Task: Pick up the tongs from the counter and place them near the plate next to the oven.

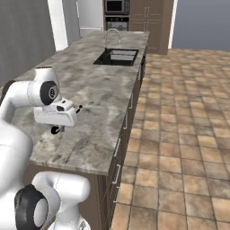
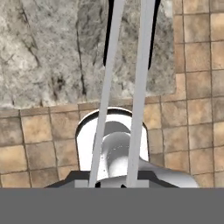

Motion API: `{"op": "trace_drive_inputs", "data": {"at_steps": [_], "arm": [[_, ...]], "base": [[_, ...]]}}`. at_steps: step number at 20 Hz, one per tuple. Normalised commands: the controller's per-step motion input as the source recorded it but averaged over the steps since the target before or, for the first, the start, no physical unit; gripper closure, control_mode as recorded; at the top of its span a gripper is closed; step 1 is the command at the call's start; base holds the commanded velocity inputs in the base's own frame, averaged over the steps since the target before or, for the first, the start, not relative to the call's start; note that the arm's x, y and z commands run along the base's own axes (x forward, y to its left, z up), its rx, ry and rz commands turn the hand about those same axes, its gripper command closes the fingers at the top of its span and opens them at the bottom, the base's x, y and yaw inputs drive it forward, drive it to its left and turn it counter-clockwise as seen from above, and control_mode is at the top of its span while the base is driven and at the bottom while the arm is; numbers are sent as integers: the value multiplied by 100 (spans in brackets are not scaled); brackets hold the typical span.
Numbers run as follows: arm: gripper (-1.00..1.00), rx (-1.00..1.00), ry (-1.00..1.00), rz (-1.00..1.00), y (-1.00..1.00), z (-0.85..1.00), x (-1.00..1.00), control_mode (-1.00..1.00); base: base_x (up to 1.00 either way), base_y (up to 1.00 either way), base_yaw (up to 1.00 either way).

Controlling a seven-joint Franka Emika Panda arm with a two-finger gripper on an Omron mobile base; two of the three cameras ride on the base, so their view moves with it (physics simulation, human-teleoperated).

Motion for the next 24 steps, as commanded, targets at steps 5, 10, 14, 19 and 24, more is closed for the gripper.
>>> {"op": "trace_drive_inputs", "data": {"at_steps": [5,10,14,19,24], "arm": [[100,8,-16,6,0,62,-71,-100],[100,9,-13,8,-17,48,-68,-100],[100,8,-8,6,-15,22,-50,-100],[100,0,0,0,0,0,0,-100],[100,0,-1,1,0,0,-8,-100]], "base": [[0,0,0],[0,0,0],[0,0,0],[0,0,0],[0,0,0]]}}
